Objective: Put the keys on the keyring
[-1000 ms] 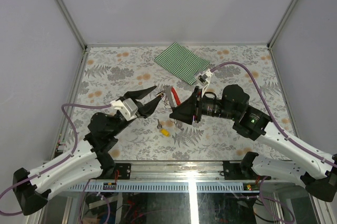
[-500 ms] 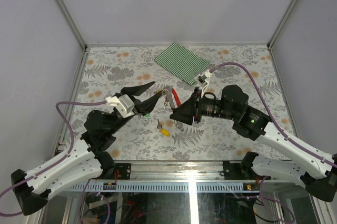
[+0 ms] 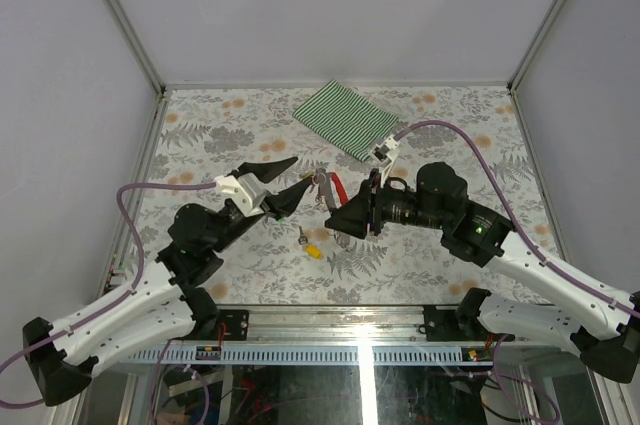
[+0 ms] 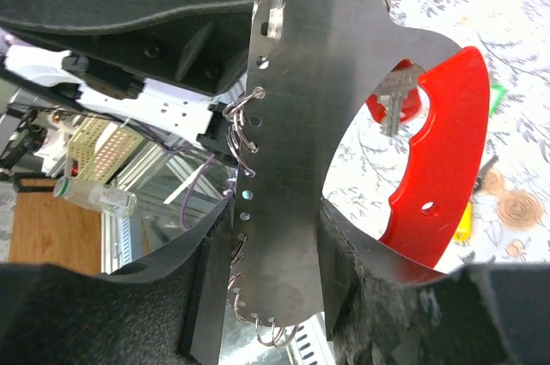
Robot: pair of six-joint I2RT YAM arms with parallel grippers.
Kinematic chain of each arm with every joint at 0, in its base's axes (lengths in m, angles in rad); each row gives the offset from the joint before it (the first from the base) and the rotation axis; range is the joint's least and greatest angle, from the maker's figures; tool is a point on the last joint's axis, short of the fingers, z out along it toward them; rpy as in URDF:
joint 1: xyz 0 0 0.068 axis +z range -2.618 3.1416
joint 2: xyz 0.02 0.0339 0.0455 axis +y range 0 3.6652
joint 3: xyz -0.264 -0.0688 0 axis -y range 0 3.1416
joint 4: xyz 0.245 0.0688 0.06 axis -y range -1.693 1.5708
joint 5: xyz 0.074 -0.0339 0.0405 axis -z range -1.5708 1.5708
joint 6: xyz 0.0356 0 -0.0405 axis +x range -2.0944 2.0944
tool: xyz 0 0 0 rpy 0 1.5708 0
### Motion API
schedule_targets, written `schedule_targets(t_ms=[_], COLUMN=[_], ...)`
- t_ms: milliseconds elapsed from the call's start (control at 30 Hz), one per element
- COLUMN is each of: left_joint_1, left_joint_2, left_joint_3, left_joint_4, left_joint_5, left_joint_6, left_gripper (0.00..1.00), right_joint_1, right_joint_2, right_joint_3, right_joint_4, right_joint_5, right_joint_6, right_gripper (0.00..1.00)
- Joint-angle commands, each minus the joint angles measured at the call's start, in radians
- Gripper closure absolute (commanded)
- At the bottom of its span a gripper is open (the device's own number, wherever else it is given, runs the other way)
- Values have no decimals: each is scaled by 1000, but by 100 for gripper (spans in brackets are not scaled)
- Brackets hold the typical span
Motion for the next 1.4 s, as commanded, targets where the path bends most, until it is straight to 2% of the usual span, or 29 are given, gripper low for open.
schedule_targets(t_ms=[0, 333, 567, 733, 933, 1133, 1367], left_joint_1=[-4, -4, -4, -4, -4, -11, -38], left_joint_2=[-1, -2, -57, -122, -115, -58, -32], left_joint_3=[22, -28, -71, -162, -241, -235, -233], left_joint_4=[-15, -46, -58, 35, 252, 387, 431], left_joint_5=[-72, -78, -60, 40, 104, 82, 107], left_joint_6=[-44, -84, -95, -49, -4, 42, 91], left_gripper=[51, 49, 49, 49, 46, 55, 61], right_joint_1=[3, 4, 4, 4, 3, 3, 3], right_joint_2=[-22, -24, -31, -25, -17, -10, -13], right_joint_3=[56, 67, 83, 113, 121, 120, 118], right_joint_4=[-31, -107, -165, -183, -141, -104, -82], right_joint_5=[110, 226, 280, 280, 232, 202, 194], right_joint_6=[2, 141, 156, 139, 151, 169, 188], right_gripper=[100, 100, 100, 100, 100, 100, 100])
